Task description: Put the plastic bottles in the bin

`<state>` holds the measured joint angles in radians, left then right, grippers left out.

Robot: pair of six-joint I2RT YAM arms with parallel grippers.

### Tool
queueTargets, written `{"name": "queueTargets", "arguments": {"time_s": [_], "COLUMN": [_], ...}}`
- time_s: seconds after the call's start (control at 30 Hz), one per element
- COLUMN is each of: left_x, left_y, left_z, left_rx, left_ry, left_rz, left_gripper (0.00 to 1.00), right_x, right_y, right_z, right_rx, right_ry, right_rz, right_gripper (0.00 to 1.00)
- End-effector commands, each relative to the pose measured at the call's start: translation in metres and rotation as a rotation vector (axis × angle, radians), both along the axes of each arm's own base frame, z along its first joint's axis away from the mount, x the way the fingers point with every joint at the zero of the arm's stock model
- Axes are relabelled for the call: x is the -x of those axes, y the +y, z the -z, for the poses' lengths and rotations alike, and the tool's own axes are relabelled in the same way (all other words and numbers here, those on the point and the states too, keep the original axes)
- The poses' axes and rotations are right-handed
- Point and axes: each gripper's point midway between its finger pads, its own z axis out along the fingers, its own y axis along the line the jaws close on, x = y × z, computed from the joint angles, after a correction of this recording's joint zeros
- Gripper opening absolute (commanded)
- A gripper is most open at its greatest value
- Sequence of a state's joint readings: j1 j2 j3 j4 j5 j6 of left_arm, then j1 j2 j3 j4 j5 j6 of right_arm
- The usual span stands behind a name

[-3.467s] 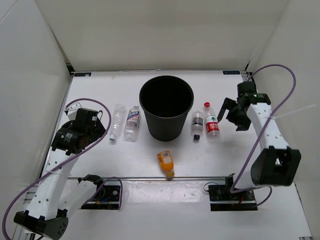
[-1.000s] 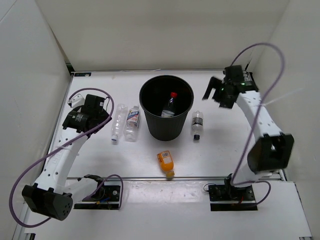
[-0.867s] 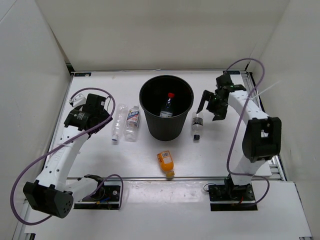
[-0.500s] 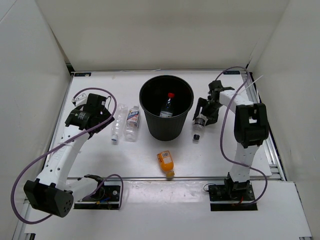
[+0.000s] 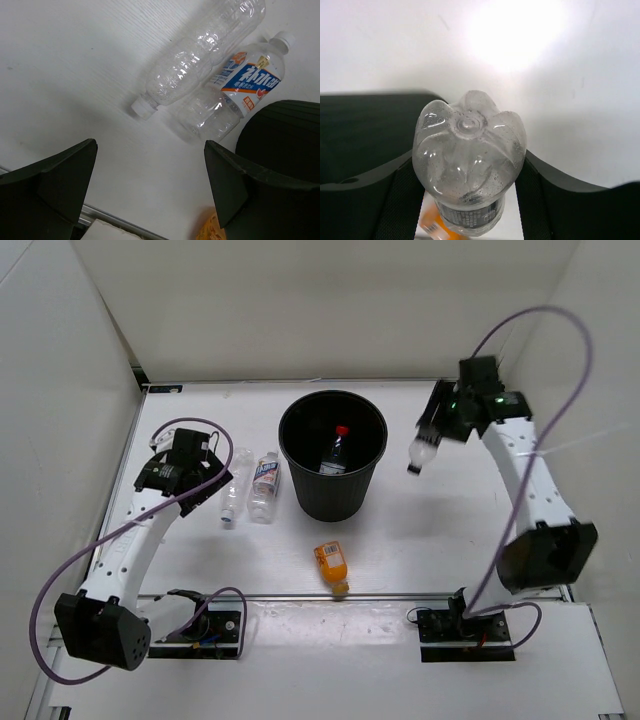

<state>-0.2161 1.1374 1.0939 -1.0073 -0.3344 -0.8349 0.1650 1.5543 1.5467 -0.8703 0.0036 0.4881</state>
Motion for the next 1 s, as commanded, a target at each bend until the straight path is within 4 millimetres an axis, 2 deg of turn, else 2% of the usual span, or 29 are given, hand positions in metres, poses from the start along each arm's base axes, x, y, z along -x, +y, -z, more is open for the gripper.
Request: {"name": "queueTargets", "arguments": {"time_s": [0.0, 0.03, 0.07, 0.1, 0.13, 0.17, 0.2, 0.23, 0.27, 0.3, 0.37, 0.4, 0.43, 0.5, 0.53, 0.57, 0.6, 0.7, 0.8, 0.83, 0.87, 0.9, 0.97], "left_x": [-0.015, -0.017, -0.018, -0.020, -0.022, -0.023, -0.023, -0.027, -0.030, -0.030, -0.034, -0.034, -0.036, -0.040, -0.045, -0.049, -0.056, -0.078, -0.097, -0.101, -0.106, -0.115, -0.124], "left_y": [-0.014, -0.014, -0.014, -0.014, -0.013, -0.013, -0.013, -0.014, -0.015, -0.015, -0.013, -0.014, -0.012, -0.011, -0.012, -0.011, -0.008, -0.010, -0.009, -0.009, -0.012, -0.016, -0.020], "left_z": [-0.006, -0.001, 0.003, 0.002, 0.009, 0.012, 0.012, 0.010, 0.013, 0.013, 0.017, 0.017, 0.021, 0.025, 0.022, 0.027, 0.024, 0.024, 0.024, 0.027, 0.033, 0.031, 0.035], "left_rx": [0.073, 0.076, 0.074, 0.075, 0.063, 0.061, 0.061, 0.067, 0.067, 0.067, 0.062, 0.069, 0.060, 0.052, 0.051, 0.036, 0.010, -0.027, -0.069, -0.075, -0.076, -0.061, -0.061], "left_ry": [-0.077, -0.066, -0.050, -0.061, -0.037, -0.028, -0.028, -0.035, -0.032, -0.032, -0.025, -0.027, -0.023, -0.029, -0.053, -0.042, -0.054, -0.052, -0.071, -0.069, -0.054, -0.071, -0.064], "left_rz": [0.075, 0.080, 0.079, 0.080, 0.073, 0.072, 0.072, 0.065, 0.065, 0.065, 0.050, 0.040, 0.034, 0.029, 0.036, 0.037, 0.050, 0.100, 0.128, 0.136, 0.151, 0.160, 0.190], "left_gripper": [0.99, 0.99, 0.99, 0.99, 0.99, 0.99, 0.99, 0.99, 0.99, 0.99, 0.99, 0.99, 0.99, 0.99, 0.99, 0.99, 0.99, 0.99, 0.99, 0.99, 0.99, 0.99, 0.99], "right_x": [-0.012, -0.022, -0.026, -0.026, -0.035, -0.030, -0.028, -0.036, -0.029, -0.030, -0.020, -0.014, -0.002, 0.005, 0.013, 0.016, 0.023, 0.042, 0.061, 0.063, 0.068, 0.072, 0.080], "right_y": [0.001, 0.014, 0.025, 0.046, 0.061, 0.087, 0.101, 0.117, 0.141, 0.154, 0.179, 0.188, 0.196, 0.191, 0.179, 0.172, 0.158, 0.144, 0.139, 0.138, 0.135, 0.132, 0.126], "right_z": [-0.102, -0.140, -0.160, -0.179, -0.185, -0.199, -0.231, -0.226, -0.225, -0.211, -0.187, -0.178, -0.166, -0.175, -0.192, -0.198, -0.213, -0.231, -0.232, -0.226, -0.224, -0.226, -0.218], "right_rx": [0.032, -0.002, -0.030, -0.057, -0.060, -0.076, -0.089, -0.074, -0.050, -0.039, -0.055, -0.065, -0.058, -0.031, -0.025, -0.015, 0.003, 0.000, 0.009, 0.017, 0.020, 0.018, 0.027], "right_ry": [-0.273, -0.359, -0.405, -0.451, -0.471, -0.510, -0.601, -0.606, -0.627, -0.600, -0.539, -0.512, -0.467, -0.490, -0.531, -0.547, -0.589, -0.627, -0.613, -0.591, -0.583, -0.588, -0.565], "right_rz": [0.028, -0.014, -0.054, -0.115, -0.162, -0.239, -0.280, -0.317, -0.396, -0.432, -0.508, -0.541, -0.572, -0.549, -0.523, -0.503, -0.478, -0.479, -0.508, -0.512, -0.513, -0.512, -0.516], "right_gripper": [0.43, 0.43, 0.43, 0.43, 0.45, 0.45, 0.48, 0.50, 0.53, 0.62, 0.84, 1.00, 1.00, 1.00, 1.00, 1.00, 1.00, 1.00, 1.00, 1.00, 1.00, 1.00, 1.00]}}
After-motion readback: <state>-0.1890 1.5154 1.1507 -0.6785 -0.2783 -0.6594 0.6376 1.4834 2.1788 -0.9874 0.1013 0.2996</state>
